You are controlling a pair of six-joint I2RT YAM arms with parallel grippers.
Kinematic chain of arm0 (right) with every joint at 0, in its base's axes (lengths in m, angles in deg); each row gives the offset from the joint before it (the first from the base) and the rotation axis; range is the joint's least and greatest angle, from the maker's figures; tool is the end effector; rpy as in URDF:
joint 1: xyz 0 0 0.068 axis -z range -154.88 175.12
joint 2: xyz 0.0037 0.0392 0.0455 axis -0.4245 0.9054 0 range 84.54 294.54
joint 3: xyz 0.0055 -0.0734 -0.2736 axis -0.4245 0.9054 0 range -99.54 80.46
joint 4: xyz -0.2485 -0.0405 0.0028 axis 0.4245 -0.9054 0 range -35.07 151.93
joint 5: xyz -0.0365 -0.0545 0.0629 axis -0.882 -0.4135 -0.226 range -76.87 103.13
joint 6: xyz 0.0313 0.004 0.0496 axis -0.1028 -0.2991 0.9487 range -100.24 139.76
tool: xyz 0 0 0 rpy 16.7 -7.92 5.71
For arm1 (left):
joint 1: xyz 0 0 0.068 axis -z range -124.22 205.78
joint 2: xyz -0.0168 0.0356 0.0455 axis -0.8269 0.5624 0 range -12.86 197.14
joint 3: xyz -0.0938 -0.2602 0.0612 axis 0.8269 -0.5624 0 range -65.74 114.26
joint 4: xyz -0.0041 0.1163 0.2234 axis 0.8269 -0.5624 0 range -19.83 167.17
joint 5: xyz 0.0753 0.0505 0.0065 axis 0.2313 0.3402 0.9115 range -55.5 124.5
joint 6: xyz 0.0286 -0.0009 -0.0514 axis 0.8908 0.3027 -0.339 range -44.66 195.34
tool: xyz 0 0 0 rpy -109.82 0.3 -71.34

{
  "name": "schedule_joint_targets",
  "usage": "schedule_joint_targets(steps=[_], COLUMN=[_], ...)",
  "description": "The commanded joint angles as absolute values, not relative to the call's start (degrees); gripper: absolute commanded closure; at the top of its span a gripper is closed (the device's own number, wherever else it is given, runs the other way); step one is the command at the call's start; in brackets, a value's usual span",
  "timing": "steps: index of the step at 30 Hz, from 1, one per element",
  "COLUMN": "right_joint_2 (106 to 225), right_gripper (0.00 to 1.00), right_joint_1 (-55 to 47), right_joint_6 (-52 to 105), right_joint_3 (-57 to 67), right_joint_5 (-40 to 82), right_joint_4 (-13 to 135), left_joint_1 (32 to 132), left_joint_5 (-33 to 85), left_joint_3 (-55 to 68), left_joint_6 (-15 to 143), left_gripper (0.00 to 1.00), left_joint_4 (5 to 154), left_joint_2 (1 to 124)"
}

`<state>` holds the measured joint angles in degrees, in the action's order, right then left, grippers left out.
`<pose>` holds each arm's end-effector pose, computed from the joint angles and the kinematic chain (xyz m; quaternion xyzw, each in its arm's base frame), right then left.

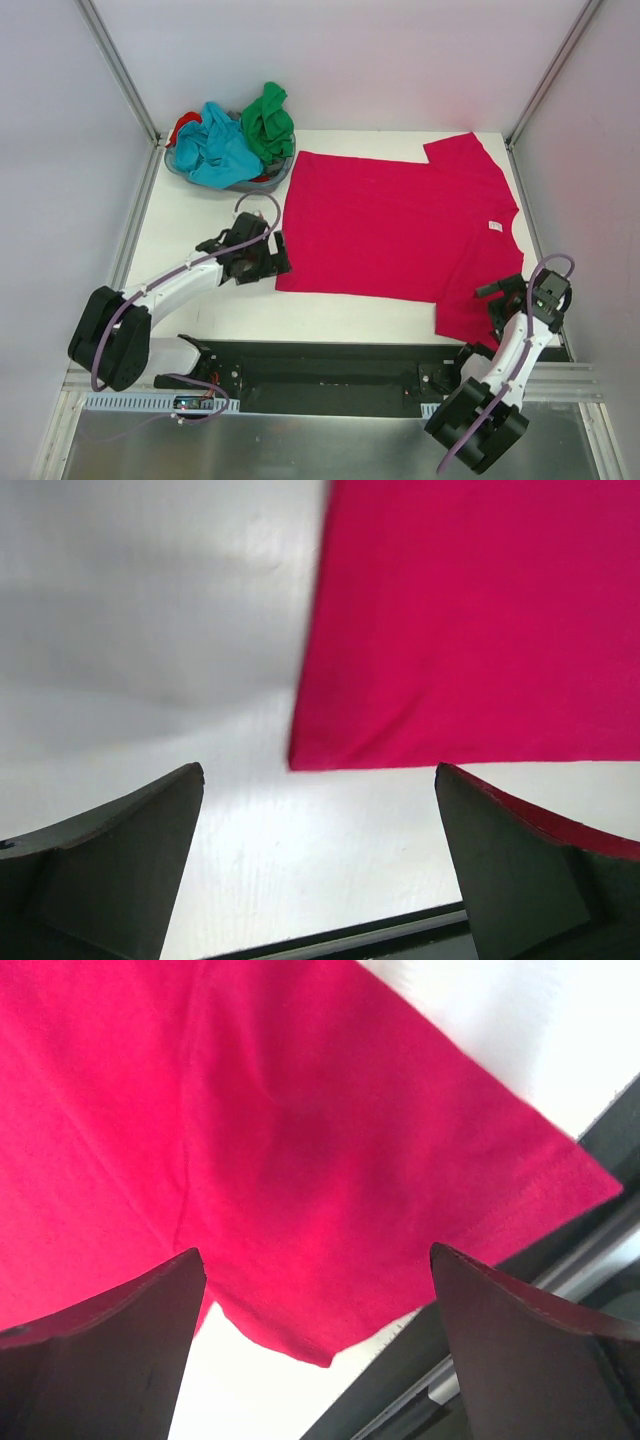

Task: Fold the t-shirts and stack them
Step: Grap the side of the flattened tshirt closest away from the robot with both arms

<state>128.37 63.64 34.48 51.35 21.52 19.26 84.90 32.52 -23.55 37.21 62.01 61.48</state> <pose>0.1030 -0.0739 0.2044 0.4106 0.8650 0.0110 0.2883 0.2226 -0.1256 0.2183 -0.0669 0.9289 -0.2149 0.2941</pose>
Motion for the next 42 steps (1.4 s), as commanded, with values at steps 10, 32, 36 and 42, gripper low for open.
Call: schedule_joint_targets(steps=[10,32,36,42], right_joint_2=[125.40,125.49,125.49,125.23], right_gripper=[0.06,0.05,0.06,0.06], right_joint_1=[63.35,63.35,63.35,63.35], right_joint_6=[43.14,41.64,41.29,41.03], right_joint_3=[61.30,60.07,59.89,60.33], right_joint_5=[20.79,19.20,19.37,19.90], right_joint_4=[23.62,23.35,23.44,24.14], left_joint_1=[86.28,88.47,88.83,91.29], left_joint_5=[36.25,33.96,34.14,36.69], left_joint_3=[-26.90,-27.25,-26.99,-24.44], left_joint_6=[28.15,29.82,30.34,29.99], left_gripper=[0.25,0.62,0.62,0.63], left_joint_4=[58.98,58.37,57.22,56.87], left_joint_2=[65.00,70.11,69.31,72.29])
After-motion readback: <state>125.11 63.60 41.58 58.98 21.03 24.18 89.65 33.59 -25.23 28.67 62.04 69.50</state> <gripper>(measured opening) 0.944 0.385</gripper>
